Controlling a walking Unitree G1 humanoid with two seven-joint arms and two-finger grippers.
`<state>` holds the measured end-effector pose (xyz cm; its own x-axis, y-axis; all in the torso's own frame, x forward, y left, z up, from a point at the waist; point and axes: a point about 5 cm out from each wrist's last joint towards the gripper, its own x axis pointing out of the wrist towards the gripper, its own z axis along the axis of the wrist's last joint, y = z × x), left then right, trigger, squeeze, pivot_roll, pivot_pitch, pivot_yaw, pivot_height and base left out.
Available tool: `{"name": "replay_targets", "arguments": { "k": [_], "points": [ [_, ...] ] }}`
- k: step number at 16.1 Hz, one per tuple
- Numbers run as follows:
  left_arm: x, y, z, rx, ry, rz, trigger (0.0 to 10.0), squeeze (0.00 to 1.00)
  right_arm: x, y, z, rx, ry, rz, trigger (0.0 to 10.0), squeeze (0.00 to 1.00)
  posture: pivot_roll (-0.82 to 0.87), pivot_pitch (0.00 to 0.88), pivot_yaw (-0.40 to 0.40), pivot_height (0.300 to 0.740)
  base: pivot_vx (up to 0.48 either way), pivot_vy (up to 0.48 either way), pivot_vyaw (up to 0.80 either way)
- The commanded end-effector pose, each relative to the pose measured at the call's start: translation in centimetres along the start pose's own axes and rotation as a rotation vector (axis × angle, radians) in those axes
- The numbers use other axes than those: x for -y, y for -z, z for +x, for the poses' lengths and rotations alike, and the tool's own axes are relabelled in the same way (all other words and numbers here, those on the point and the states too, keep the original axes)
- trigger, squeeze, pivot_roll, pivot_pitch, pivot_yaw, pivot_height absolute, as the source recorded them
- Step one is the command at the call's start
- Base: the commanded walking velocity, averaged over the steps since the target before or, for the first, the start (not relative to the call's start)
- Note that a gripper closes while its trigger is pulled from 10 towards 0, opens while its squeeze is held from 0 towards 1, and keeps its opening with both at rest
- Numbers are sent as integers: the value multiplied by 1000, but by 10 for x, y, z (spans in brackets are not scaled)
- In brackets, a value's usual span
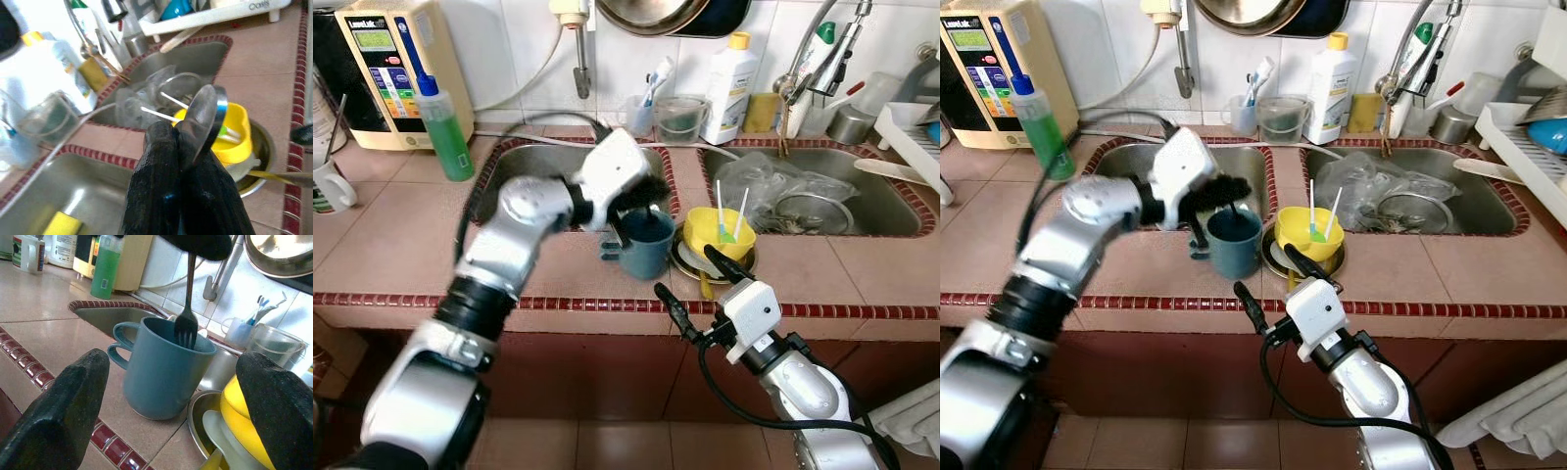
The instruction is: Kitchen organization
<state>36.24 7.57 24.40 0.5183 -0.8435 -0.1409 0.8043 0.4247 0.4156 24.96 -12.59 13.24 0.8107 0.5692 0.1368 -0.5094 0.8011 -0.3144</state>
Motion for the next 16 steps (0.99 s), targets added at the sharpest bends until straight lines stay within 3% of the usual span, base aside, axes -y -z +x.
{"name": "replay_targets", "arguments": {
  "k": [1, 2, 5, 9, 13, 16],
  "points": [
    [-15, -13, -6, 29, -33, 31, 10000, 0, -1, -1, 2, 6, -11, -4, 10000, 0, -73, 0, 42, 740, 0, 0, 0],
    [-25, -17, -12, 31, -58, 43, 10000, 0, -2, 0, 3, 8, -16, -3, 10000, 0, -69, 0, 41, 740, 0, 0, 0],
    [-38, -23, -21, 21, -53, 97, 10000, 0, -4, 0, 6, 12, -28, -2, 10000, 0, -59, 0, 40, 740, 0, 0, 0],
    [-43, -28, -24, 28, -37, 114, 10000, 0, -5, 0, 8, 17, -32, -1, 10000, 0, -53, 0, 41, 740, 0, 0, 0],
    [-50, -31, -25, 79, -84, 66, 10000, 0, -4, 0, 9, 26, -31, -4, 10000, 0, -57, 0, 42, 740, 0, 0, 0],
    [-64, -25, -32, 176, -308, -66, 10000, 0, 7, -5, 11, 57, 50, 54, 10000, 0, -66, 0, 37, 740, 0, 0, 0]
  ]
}}
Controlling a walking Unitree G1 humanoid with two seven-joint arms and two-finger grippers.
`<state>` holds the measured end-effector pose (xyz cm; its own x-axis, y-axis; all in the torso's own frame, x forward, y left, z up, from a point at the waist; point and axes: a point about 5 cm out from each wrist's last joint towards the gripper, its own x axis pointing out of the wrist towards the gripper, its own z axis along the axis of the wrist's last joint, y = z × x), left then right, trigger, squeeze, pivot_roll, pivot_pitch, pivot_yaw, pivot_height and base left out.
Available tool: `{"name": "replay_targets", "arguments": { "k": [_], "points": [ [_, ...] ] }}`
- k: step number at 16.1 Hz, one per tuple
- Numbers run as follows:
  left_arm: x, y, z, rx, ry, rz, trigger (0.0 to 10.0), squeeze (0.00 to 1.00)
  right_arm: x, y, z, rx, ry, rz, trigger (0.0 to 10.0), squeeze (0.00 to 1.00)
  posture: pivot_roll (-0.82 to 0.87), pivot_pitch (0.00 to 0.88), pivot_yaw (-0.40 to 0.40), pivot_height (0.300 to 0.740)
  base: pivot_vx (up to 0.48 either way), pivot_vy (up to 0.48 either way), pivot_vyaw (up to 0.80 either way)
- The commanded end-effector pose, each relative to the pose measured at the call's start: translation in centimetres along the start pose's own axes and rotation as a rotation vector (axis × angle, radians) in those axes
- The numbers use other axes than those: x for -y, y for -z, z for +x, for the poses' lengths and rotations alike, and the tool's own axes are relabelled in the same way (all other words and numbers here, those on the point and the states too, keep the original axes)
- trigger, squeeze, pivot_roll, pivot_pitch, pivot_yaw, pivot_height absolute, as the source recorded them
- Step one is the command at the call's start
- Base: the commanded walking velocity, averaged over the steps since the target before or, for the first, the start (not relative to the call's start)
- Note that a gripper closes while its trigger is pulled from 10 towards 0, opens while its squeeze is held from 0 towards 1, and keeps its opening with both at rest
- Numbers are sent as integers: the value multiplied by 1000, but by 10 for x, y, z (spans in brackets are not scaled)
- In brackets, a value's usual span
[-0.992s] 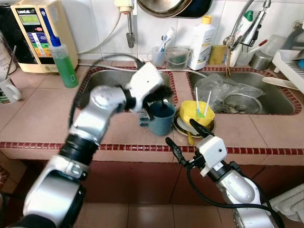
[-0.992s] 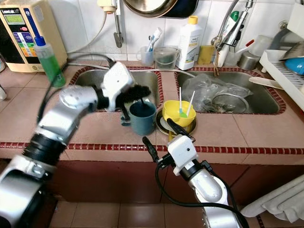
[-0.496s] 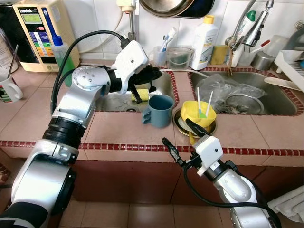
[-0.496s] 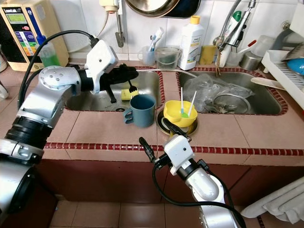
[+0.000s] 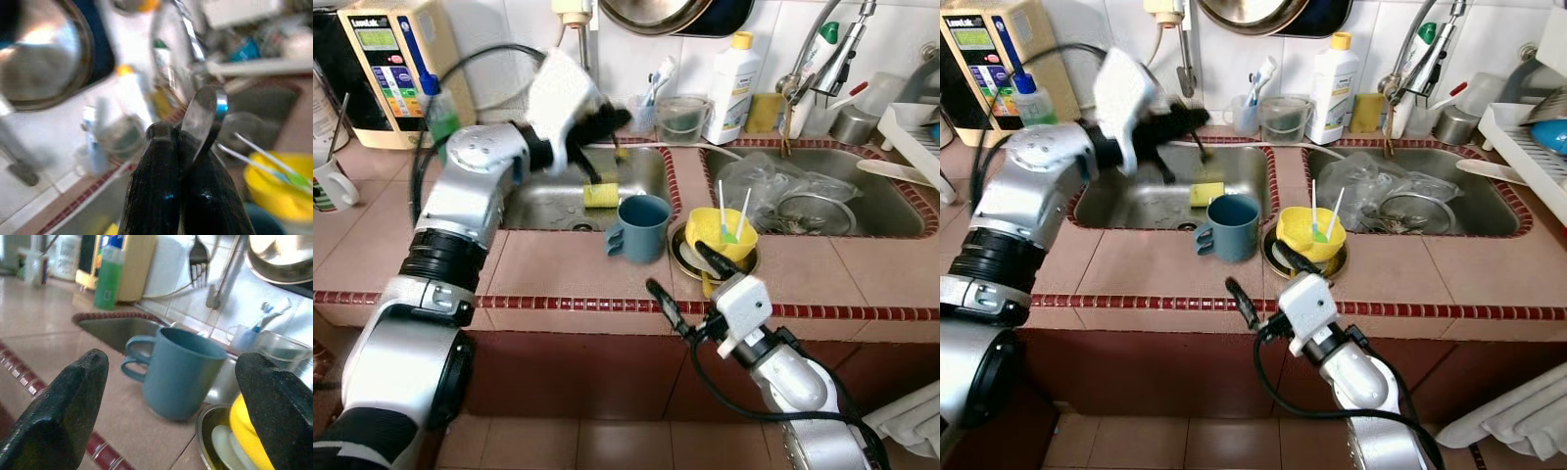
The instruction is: Kitchen organization
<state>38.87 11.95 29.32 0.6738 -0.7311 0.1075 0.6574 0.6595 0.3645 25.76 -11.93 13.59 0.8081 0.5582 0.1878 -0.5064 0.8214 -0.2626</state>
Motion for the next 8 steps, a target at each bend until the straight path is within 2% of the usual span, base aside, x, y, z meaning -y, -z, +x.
{"name": "replay_targets", "arguments": {
  "k": [1, 4, 5, 8],
  "points": [
    [-4, -1, -2, 35, -60, -23, 10000, 0, 9, -4, 1, 16, 38, 10, 10000, 0, -66, 0, 37, 740, 0, 0, 0],
    [-7, 11, -10, 74, -193, -117, 10000, 0, 19, -12, 2, 50, 110, 71, 10000, 0, -65, 0, 20, 740, 0, 0, 0],
    [-10, 24, -16, 53, -286, -156, 10000, 0, 28, -16, 1, 63, 155, 91, 10000, 0, -62, 0, 8, 740, 0, 0, 0],
    [-10, 52, -30, -4, -399, -161, 10000, 0, 37, -25, -2, 77, 220, 121, 10000, 0, -58, 0, -7, 740, 0, 0, 0]
  ]
}}
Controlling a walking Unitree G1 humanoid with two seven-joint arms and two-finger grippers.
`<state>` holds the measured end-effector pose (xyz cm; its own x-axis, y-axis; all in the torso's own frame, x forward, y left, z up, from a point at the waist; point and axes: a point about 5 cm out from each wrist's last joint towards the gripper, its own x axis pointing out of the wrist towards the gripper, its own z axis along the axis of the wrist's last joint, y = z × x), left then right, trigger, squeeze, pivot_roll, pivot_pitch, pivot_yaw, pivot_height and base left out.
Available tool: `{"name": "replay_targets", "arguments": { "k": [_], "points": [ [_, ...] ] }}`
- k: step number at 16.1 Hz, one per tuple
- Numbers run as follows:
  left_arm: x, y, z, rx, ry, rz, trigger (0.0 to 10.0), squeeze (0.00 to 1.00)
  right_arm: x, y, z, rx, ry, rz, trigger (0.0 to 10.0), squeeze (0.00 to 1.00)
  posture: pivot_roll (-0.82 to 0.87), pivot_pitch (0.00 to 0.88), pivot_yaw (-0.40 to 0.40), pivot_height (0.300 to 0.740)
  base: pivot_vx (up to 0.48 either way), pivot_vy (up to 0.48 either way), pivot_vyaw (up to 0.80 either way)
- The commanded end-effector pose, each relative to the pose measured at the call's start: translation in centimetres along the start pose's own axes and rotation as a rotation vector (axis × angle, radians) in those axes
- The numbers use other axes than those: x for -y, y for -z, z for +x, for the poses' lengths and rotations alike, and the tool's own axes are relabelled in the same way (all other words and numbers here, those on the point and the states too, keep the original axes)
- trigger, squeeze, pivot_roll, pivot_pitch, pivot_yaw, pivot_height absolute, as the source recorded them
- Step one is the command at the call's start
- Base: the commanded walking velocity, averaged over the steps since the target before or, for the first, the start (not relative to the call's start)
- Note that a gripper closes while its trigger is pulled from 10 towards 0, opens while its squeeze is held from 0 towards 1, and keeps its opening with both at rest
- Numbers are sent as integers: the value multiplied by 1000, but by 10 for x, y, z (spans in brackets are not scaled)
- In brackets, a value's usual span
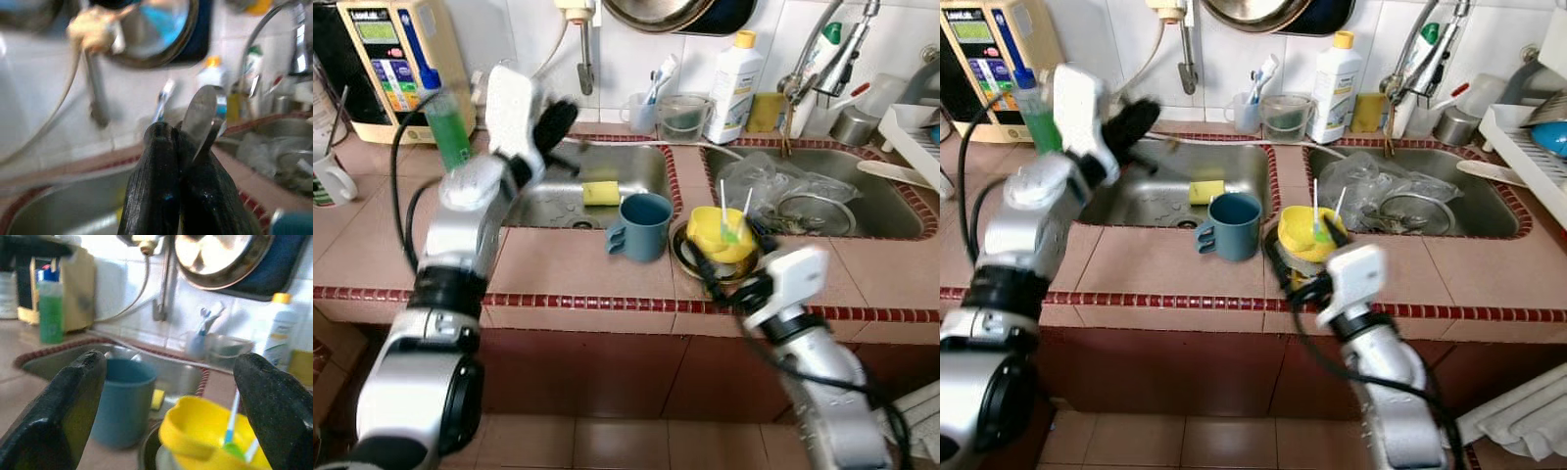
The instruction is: Kitchen organization
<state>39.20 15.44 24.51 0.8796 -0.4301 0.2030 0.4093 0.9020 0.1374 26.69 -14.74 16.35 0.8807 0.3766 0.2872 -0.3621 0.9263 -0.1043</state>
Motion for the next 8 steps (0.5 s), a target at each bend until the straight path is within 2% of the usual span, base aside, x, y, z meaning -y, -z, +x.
{"name": "replay_targets", "arguments": {
  "k": [1, 2, 4, 6, 8],
  "points": [
    [-5, 8, -4, -13, -44, -2, 10000, 0, 1, -6, 2, 6, 19, 31, 10000, 0, -56, 0, -10, 740, 0, 0, 0],
    [-7, 14, -7, -30, -68, 6, 10000, 0, 1, -8, 2, 0, 26, 53, 10000, 0, -56, 0, -10, 740, 0, 0, 0],
    [-7, 27, -13, -85, -79, 16, 10000, 0, 9, -14, 5, 3, 85, 25, 10000, 0, -54, 0, -9, 740, 0, 0, 0],
    [-9, 37, -18, -122, -106, -21, 10000, 0, 13, -22, 7, 18, 98, 61, 10000, 0, -55, 0, -6, 740, 0, 0, 0],
    [-11, 40, -19, -129, -118, -40, 10000, 0, 11, -27, 7, 26, 83, 55, 10000, 0, -56, 0, -6, 740, 0, 0, 0]
  ]
}}
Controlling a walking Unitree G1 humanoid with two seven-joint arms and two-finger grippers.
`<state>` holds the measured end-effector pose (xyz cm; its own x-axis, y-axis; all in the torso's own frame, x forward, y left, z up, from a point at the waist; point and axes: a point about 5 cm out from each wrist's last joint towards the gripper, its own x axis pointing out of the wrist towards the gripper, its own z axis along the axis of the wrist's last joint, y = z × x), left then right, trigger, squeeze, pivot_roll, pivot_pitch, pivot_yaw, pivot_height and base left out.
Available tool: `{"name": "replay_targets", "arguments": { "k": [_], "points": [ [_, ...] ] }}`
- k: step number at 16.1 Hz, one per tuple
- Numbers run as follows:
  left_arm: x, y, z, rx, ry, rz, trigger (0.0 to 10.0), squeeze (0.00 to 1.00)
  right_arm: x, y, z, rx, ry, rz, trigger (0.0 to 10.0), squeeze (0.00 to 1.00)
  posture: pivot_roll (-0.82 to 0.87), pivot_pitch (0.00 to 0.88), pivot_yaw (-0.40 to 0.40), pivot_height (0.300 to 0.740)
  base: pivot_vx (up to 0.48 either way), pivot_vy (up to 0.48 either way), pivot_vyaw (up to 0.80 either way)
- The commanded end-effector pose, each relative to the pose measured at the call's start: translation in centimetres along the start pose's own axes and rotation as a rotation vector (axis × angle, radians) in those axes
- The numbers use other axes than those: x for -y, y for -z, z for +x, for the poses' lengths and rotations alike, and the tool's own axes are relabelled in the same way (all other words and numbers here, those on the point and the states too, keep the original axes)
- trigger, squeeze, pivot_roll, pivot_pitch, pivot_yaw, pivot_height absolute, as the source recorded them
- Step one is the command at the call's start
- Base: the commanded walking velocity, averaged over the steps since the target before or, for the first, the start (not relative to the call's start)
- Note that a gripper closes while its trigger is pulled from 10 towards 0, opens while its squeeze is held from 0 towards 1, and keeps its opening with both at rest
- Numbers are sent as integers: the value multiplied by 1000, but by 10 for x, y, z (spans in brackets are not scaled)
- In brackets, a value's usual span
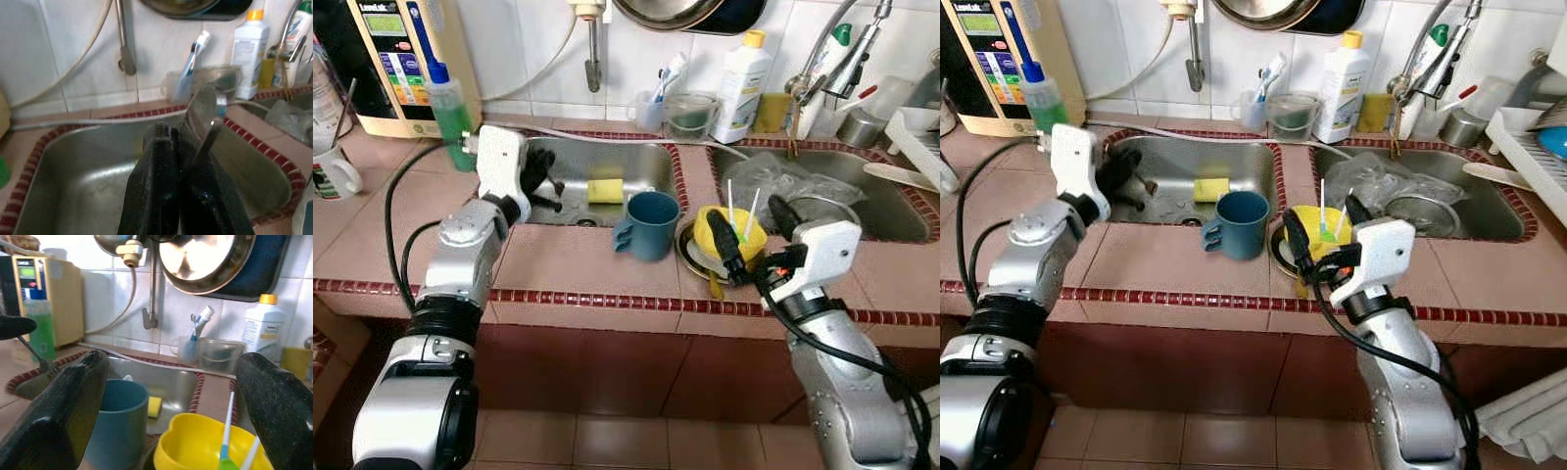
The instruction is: Kitchen organization
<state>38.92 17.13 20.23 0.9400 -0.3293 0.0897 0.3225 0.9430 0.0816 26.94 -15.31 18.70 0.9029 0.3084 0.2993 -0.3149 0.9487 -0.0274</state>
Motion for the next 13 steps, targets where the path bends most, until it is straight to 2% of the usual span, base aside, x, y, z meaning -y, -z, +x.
{"name": "replay_targets", "arguments": {
  "k": [1, 4, 13],
  "points": [
    [-4, -1, 0, -5, -18, -12, 10000, 0, 0, -8, 1, 19, -5, -8, 10000, 0, -55, 0, -5, 740, 0, 0, 0],
    [-5, -4, 1, -3, -23, -20, 10000, 0, -2, -22, 7, 56, -27, -8, 10000, 0, -55, 0, -7, 740, 84, 0, 0],
    [0, -9, 8, 12, 7, -24, 10000, 0, 1, -29, 10, 71, -28, -16, 10000, 0, -67, 0, -3, 740, 309, 0, 0]
  ]
}}
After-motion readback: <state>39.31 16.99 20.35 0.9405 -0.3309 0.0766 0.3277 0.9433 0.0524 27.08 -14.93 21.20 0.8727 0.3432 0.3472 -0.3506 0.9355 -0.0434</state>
